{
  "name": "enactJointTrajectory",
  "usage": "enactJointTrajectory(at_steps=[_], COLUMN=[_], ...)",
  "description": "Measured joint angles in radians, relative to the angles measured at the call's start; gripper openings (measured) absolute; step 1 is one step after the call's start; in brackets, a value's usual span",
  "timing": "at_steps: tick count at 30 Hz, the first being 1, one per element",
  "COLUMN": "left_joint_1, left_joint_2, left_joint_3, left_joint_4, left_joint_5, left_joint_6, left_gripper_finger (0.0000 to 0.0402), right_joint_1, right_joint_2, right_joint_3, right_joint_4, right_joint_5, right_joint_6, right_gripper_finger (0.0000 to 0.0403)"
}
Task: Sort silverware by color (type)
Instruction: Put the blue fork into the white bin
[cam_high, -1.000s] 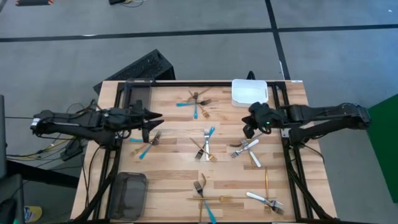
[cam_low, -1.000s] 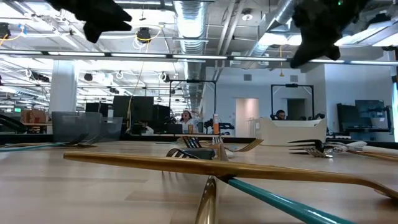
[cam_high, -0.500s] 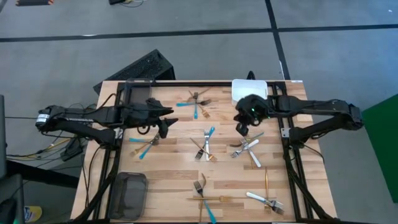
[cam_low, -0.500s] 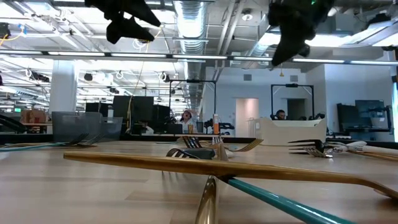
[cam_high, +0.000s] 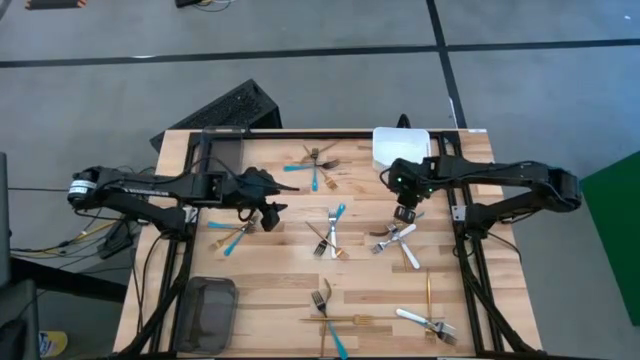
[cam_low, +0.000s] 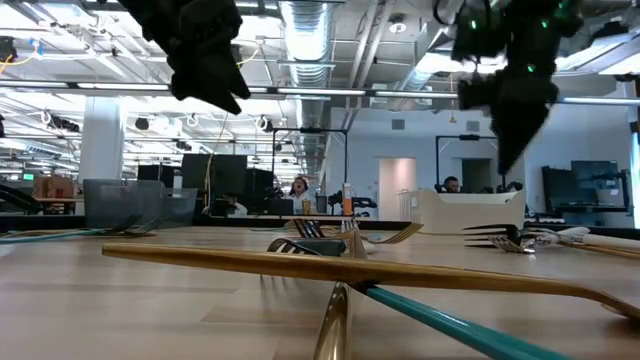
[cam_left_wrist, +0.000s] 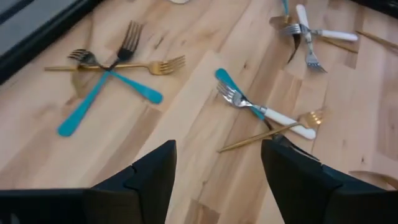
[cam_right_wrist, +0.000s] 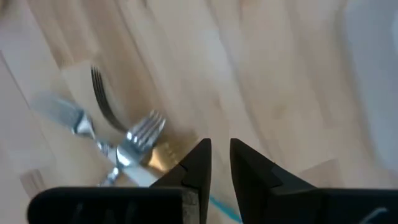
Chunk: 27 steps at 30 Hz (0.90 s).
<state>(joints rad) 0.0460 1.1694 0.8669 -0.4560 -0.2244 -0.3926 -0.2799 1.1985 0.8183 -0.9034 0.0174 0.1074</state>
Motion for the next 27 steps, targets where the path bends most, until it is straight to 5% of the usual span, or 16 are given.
enactJointTrajectory(at_steps=[11, 27], left_joint_1=[-0.002, -0.061], left_joint_2=[0.007, 0.007], left_joint_3=[-0.103, -0.106], left_joint_4=[0.088, -0.014], left_joint_5=[0.081, 0.054], left_joint_6=[-0.039, -0.041], left_gripper_finger=[0.0193, 0.0182], right_joint_1=[0.009, 0.063], right_joint_2=[0.001, 0.205], right_joint_3=[-0.073, -0.088], right_joint_4=[0.010, 0.029], right_joint_5=[-0.058, 0.021], right_joint_6=[-0.080, 0.001], right_gripper_finger=[0.0156, 0.0135])
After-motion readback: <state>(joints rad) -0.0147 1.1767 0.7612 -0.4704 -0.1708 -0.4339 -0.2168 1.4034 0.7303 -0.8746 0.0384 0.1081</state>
